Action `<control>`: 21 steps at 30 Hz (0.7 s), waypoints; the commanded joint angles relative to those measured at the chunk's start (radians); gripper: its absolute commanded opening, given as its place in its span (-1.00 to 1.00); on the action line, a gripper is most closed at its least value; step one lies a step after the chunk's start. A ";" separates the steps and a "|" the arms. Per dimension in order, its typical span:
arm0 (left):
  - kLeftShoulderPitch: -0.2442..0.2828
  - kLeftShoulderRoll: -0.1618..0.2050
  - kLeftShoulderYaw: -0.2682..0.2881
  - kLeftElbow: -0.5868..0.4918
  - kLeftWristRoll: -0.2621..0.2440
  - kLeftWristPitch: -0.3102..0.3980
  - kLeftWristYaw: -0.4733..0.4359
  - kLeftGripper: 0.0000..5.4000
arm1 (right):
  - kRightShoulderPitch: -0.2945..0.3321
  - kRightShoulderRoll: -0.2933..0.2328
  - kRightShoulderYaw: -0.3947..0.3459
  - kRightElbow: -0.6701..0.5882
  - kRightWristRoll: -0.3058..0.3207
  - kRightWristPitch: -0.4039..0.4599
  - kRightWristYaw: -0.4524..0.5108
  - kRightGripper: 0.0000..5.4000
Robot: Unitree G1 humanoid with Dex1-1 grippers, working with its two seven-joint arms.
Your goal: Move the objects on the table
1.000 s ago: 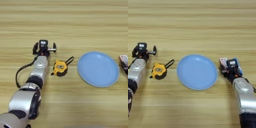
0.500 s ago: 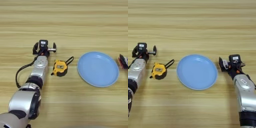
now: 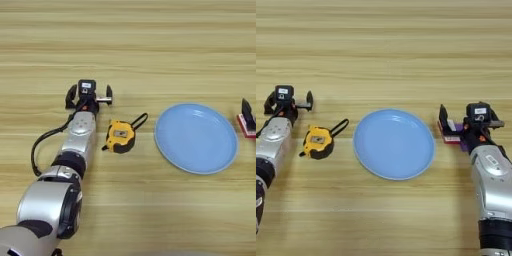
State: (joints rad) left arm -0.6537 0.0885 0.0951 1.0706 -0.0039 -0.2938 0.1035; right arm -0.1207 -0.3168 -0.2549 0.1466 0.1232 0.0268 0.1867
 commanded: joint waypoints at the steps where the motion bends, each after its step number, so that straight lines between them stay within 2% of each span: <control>1: -0.008 -0.005 0.000 -0.011 0.003 -0.008 -0.006 1.00 | -0.029 -0.007 -0.015 0.031 0.000 -0.019 -0.015 0.99; 7: 0.020 -0.007 -0.001 -0.057 -0.002 -0.017 -0.025 1.00 | -0.036 -0.002 -0.012 0.040 -0.005 -0.026 -0.029 0.99; 12: 0.076 -0.018 -0.016 -0.174 -0.003 -0.005 -0.057 1.00 | -0.036 0.000 -0.008 0.039 -0.009 -0.025 -0.041 0.99; 16: 0.161 -0.020 -0.047 -0.347 0.003 0.041 -0.101 1.00 | -0.037 0.002 -0.009 0.040 -0.010 -0.023 -0.050 0.99; 21: 0.329 -0.021 -0.102 -0.674 -0.010 0.165 -0.173 1.00 | -0.037 0.007 -0.002 0.034 -0.013 -0.019 -0.063 0.99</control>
State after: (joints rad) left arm -0.4018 0.0683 0.0188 0.5353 -0.0060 -0.2022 -0.0346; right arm -0.1462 -0.3155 -0.2633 0.1846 0.1184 0.0073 0.1349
